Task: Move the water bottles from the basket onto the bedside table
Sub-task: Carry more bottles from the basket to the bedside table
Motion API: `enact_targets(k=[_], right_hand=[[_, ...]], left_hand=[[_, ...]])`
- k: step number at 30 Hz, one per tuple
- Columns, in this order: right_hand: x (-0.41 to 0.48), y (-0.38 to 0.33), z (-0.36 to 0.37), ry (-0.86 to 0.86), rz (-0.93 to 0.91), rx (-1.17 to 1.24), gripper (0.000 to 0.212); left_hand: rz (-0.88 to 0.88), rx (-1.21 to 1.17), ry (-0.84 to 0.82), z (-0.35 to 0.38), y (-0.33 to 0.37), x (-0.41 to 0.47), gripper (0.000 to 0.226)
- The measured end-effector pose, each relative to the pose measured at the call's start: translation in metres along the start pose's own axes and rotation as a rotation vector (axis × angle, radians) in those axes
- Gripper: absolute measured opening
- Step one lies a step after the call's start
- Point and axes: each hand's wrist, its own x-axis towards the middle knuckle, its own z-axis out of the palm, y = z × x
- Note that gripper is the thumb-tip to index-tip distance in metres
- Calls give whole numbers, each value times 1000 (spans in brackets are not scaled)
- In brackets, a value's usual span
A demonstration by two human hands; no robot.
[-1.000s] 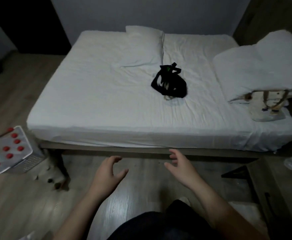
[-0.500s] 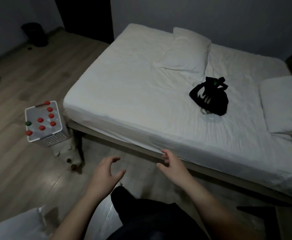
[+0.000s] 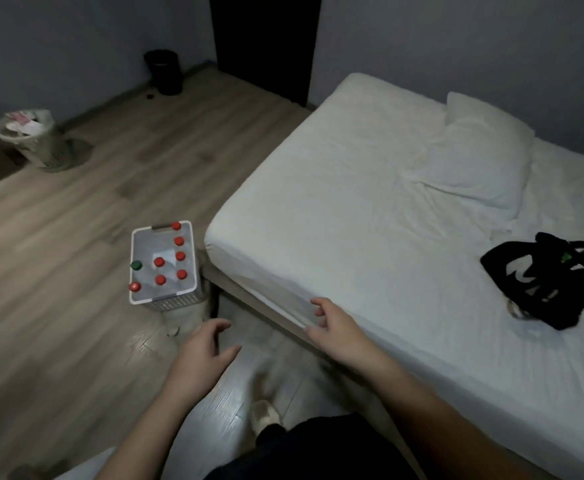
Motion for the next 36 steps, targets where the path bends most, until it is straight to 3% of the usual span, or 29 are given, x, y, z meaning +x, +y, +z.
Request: enact_targets(k=[9,17,22,31,36], right_hand=[[103,-127,47,-133,-82,-122,60],[166,-220,110,-145,93,-32,55],[220,-264,155,-171,188,-11,50],[347,-262,251,-347,283,32,36],[403,-231,310,-337,305,26,47]], left_hand=[[-68,-55,83,-87,-69,92,37],[-14,24,-133,-170,-134,202,39],[-74,53,-213,-211,-184,265,46],[-151,245,-318,-189,-285,355,47],[-161,262,-386,-154,-325,396,59]])
